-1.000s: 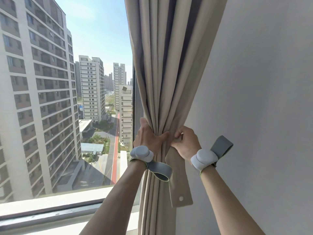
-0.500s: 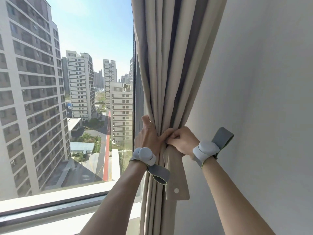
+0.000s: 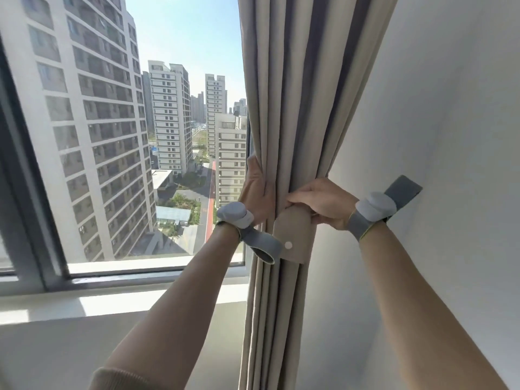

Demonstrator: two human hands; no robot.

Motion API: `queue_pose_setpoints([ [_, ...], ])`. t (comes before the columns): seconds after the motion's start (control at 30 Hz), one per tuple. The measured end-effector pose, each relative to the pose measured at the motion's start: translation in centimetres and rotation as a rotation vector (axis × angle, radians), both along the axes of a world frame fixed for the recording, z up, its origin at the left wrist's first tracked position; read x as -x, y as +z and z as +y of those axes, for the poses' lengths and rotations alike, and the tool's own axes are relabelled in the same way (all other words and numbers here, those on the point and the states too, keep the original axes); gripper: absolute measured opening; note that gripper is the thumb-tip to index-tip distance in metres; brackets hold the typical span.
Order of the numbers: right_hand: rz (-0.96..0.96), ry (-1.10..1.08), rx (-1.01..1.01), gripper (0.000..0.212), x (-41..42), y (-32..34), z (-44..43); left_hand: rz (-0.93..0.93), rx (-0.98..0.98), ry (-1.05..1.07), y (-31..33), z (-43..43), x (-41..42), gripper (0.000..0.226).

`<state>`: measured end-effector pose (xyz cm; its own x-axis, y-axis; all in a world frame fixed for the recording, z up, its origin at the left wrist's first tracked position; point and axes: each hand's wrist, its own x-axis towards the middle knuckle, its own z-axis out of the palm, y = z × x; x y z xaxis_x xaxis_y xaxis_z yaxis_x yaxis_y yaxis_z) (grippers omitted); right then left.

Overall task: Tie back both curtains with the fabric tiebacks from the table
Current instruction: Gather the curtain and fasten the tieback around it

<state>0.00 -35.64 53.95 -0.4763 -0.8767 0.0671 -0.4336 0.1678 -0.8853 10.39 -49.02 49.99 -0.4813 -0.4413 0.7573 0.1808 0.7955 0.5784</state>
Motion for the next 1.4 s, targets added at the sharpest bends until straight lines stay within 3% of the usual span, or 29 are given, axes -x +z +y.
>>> queue_pose_setpoints([
  [0.07, -0.072, 0.08, 0.008, 0.022, -0.3, -0.2, 1.0, 0.026, -0.062, 0.045, 0.3, 0.6, -0.8, 0.066],
  [0.2, -0.163, 0.288, -0.004, 0.036, -1.0, 0.0, 3.3, 0.16, -0.037, 0.172, 0.3, 2.9, -2.0, 0.049],
  [0.4, -0.146, 0.416, 0.061, 0.064, -1.4, -0.9, 4.6, 0.192, 0.01, 0.314, 0.5, 3.6, -3.6, 0.025],
  [0.47, -0.024, 0.395, 0.079, 0.065, -1.5, -0.9, 4.7, 0.168, -0.006, 0.276, 0.8, 3.4, -4.0, 0.024],
  [0.63, 0.353, 0.207, 0.184, 0.041, -2.6, -1.0, 4.1, 0.092, -0.008, 0.144, 1.3, 2.6, -4.8, 0.028],
  [0.8, 0.343, 0.133, 0.214, 0.004, -3.4, -1.1, 2.9, -0.039, 0.095, 0.056, 2.2, 2.3, -5.7, 0.028],
  [0.9, 0.464, 0.077, 0.206, 0.022, -3.7, -0.8, 2.5, -0.067, 0.119, -0.012, 2.7, 1.8, -6.2, 0.021],
  [1.03, 0.808, -0.101, 0.267, 0.019, -4.2, -0.5, 1.9, -0.18, 0.159, -0.041, 2.7, 0.6, -6.4, 0.013],
  [1.17, 1.018, -0.031, 0.337, 0.016, -5.5, -0.2, 1.6, -0.182, 0.232, -0.046, 2.7, 0.5, -6.7, 0.019],
  [1.4, 0.909, 0.069, 0.34, 0.016, -6.6, 0.3, -0.1, -0.165, 0.279, 0.01, 2.2, -0.9, -6.8, 0.009],
])
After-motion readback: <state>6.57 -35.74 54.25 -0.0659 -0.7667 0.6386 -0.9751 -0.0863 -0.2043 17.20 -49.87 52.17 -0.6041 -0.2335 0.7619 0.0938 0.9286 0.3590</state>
